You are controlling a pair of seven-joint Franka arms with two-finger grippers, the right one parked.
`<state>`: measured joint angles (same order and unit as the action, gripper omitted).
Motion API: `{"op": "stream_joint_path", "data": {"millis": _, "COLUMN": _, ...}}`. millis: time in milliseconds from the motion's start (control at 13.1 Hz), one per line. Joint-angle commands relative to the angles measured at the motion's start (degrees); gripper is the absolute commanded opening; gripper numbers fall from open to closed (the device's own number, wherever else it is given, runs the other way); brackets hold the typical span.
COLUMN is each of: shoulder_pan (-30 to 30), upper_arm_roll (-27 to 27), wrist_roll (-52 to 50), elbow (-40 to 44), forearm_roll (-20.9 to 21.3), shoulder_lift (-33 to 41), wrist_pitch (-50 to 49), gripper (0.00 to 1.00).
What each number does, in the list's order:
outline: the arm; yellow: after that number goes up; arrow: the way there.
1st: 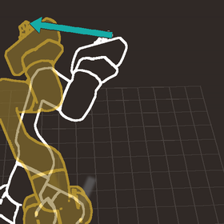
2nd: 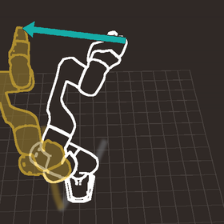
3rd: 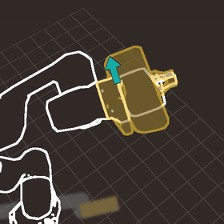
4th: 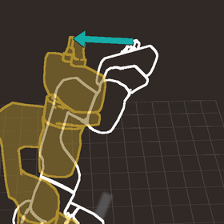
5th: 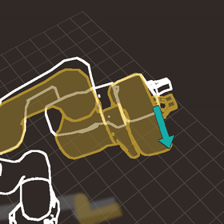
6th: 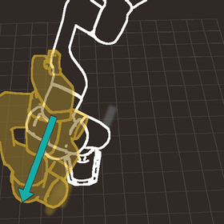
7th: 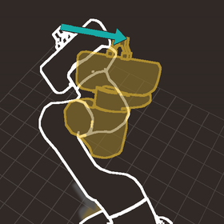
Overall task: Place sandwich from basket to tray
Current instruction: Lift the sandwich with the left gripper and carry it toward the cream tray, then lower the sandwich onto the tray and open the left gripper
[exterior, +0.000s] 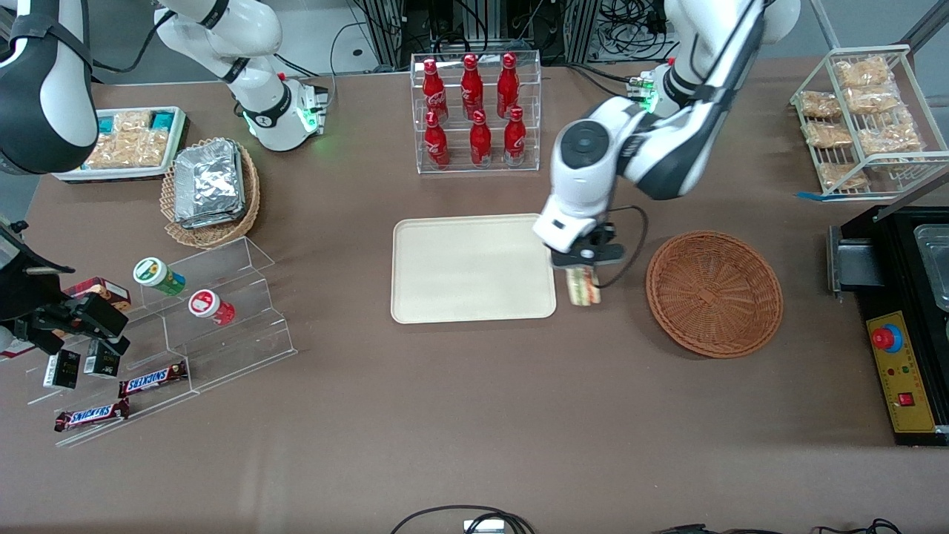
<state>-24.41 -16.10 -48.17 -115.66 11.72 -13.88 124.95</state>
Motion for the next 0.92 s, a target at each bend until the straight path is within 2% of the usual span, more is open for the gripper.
{"op": "stream_joint_path", "data": {"millis": 0, "shoulder_pan": -4.1, "upper_arm_roll": 0.6, "wrist_roll": -0.3, "elbow": 4.1, "forearm_roll": 1.6, "shoulder_lift": -5.7, "wrist_pitch": 1.3, "gripper": 0.18}}
{"op": "stream_joint_path", "data": {"millis": 229, "shoulder_pan": -8.1, "upper_arm_roll": 0.7, "wrist_roll": -0.5, "elbow": 6.2, "forearm_roll": 1.6, "shoulder_lift": -10.5, "wrist_pitch": 2.9, "gripper": 0.2}}
{"op": "stream_joint_path", "data": {"millis": 305, "shoulder_pan": -8.5, "upper_arm_roll": 0.6, "wrist_roll": -0.5, "elbow": 6.4, "forearm_roll": 1.6, "shoulder_lift": -11.9, "wrist_pitch": 4.4, "gripper": 0.25}}
{"op": "stream_joint_path", "data": {"millis": 611, "shoulder_pan": -11.1, "upper_arm_roll": 0.7, "wrist_roll": -0.2, "elbow": 6.1, "forearm_roll": 1.6, "shoulder_lift": -15.2, "wrist_pitch": 7.5, "gripper": 0.25}}
{"op": "stream_joint_path", "data": {"millis": 840, "shoulder_pan": -11.3, "upper_arm_roll": 0.6, "wrist_roll": -0.3, "elbow": 6.1, "forearm_roll": 1.6, "shoulder_lift": -15.9, "wrist_pitch": 7.1, "gripper": 0.36}}
